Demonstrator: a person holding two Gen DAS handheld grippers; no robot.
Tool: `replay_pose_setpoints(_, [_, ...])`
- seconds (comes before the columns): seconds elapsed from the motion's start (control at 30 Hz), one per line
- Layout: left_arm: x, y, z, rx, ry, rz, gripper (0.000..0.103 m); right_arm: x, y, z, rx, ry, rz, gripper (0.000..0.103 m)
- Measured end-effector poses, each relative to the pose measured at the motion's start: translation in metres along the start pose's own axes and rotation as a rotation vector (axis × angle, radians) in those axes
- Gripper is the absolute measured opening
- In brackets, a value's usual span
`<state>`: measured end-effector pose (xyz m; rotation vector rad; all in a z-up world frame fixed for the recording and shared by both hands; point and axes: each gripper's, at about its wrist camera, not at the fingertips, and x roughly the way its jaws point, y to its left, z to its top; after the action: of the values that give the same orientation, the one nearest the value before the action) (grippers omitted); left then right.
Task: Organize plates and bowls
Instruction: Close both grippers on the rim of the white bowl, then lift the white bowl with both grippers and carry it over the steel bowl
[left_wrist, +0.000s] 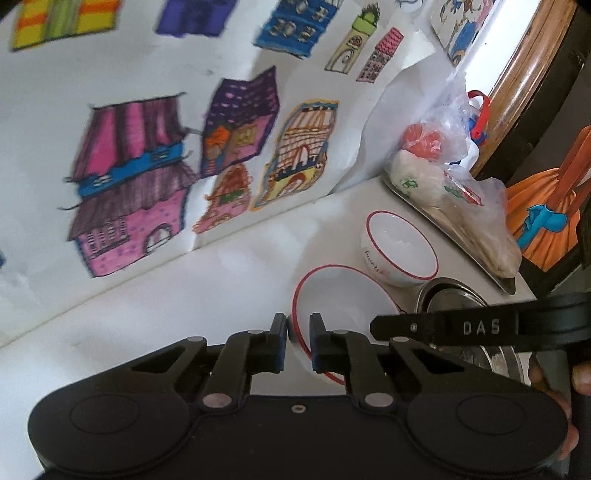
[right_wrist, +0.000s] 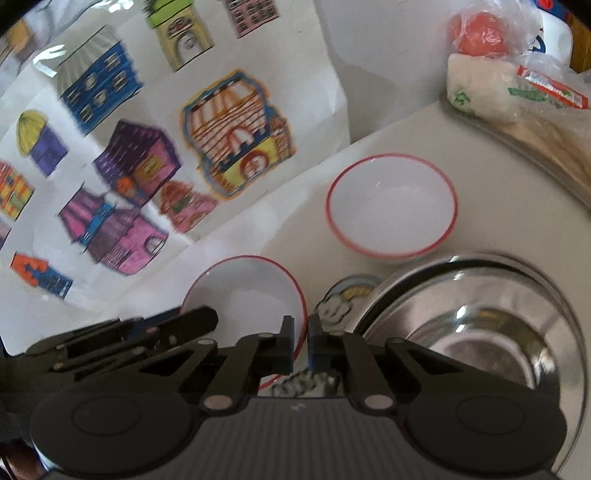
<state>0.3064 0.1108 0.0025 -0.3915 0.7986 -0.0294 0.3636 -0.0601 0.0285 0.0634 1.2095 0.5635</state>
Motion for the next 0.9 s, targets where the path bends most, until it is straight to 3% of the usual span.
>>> replay_pose_setpoints(0.37, [-0.038,0.007,-0.027,-0.018,-0.002,-0.004,0.009,-0.028,0.014,-0.039,0.016,-0.016,0.02,0.008])
replay_pose_setpoints(0.63, [-0.074,-0.017,-0.039,0.024,-0.041,-0.045,0.009,-0.081,0.02,-0.061,0.022,-0.082,0.016,0.008])
replay_pose_setpoints(0.9, [-0.112,-0.052,-0.06,0.092,-0.054,-0.115,0.009,-0.14,0.032,-0.105,0.032,-0.134,-0.022,0.009])
